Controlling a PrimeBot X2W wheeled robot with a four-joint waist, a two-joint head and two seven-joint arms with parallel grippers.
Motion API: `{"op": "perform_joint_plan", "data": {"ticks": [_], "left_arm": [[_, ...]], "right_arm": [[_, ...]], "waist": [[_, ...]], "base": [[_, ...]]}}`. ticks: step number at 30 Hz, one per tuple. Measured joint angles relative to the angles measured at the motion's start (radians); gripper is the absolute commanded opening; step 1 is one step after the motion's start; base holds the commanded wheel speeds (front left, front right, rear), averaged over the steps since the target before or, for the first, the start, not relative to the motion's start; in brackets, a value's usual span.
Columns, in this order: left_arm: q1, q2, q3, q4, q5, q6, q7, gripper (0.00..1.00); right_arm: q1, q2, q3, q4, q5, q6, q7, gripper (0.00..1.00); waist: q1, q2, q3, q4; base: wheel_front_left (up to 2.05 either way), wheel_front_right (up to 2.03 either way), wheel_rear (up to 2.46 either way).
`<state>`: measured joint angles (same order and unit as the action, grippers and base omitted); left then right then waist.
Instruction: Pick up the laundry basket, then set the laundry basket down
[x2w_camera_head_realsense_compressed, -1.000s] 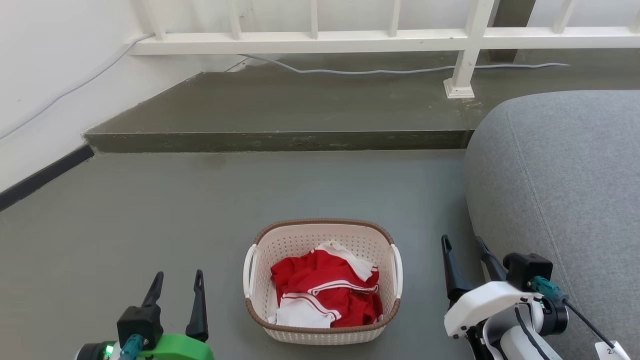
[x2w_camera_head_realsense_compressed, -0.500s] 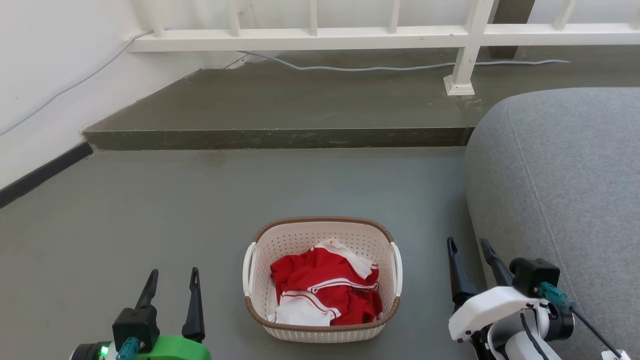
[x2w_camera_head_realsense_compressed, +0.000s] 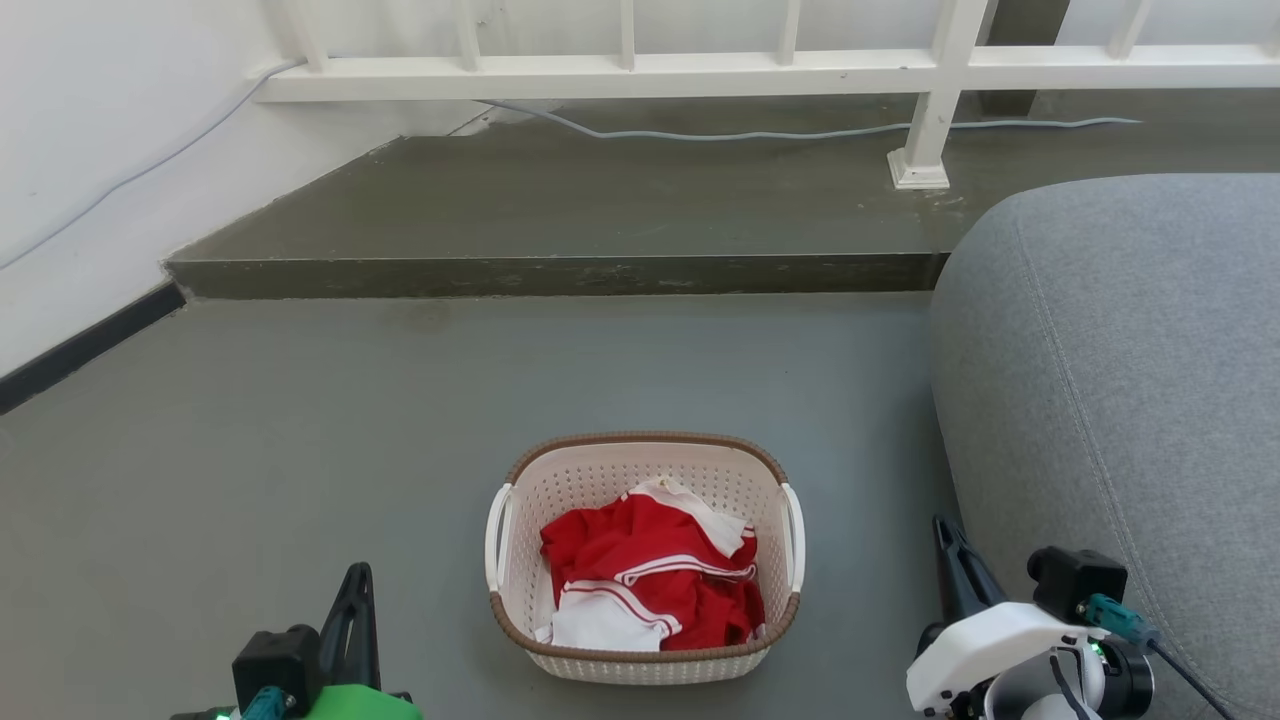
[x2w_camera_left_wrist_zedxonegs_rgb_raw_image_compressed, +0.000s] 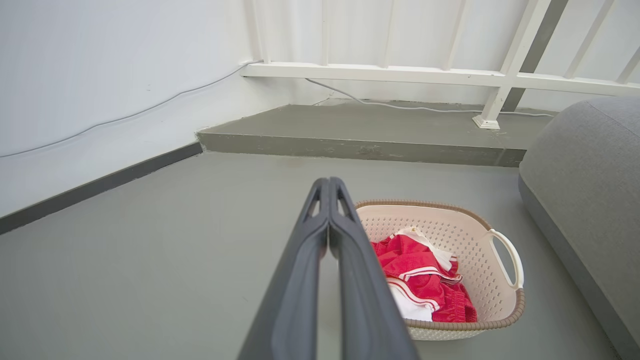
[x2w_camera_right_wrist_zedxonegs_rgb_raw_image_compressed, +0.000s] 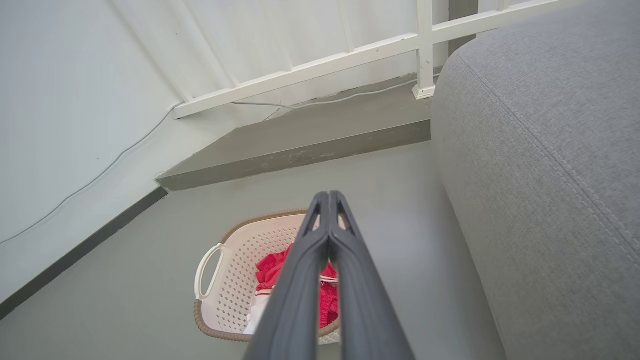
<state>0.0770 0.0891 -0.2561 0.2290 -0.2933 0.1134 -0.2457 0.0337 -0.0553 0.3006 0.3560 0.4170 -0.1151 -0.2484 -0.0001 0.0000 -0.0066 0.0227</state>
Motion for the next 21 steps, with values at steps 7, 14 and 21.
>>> {"op": "perform_joint_plan", "data": {"ticks": [7,14,21], "left_arm": [[0.006,-0.002,0.015,-0.002,-0.084,-0.014,0.018,0.0],[0.006,-0.004,0.035,-0.005,-0.21,-0.034,0.046,0.0],[0.005,-0.007,0.062,-0.006,-0.304,-0.049,0.069,0.0]], "right_arm": [[0.0,0.001,-0.019,-0.014,0.09,0.017,0.014,0.0],[-0.001,0.002,-0.048,-0.026,0.192,0.028,0.04,0.0],[-0.002,0.006,-0.077,-0.033,0.274,0.045,0.065,0.0]], "waist": [[0.0,0.0,0.001,-0.001],[0.0,0.0,0.002,-0.003],[0.0,0.0,0.003,-0.005]], "base": [[0.0,0.0,0.0],[0.0,0.0,0.0],[0.0,0.0,0.0]]}}
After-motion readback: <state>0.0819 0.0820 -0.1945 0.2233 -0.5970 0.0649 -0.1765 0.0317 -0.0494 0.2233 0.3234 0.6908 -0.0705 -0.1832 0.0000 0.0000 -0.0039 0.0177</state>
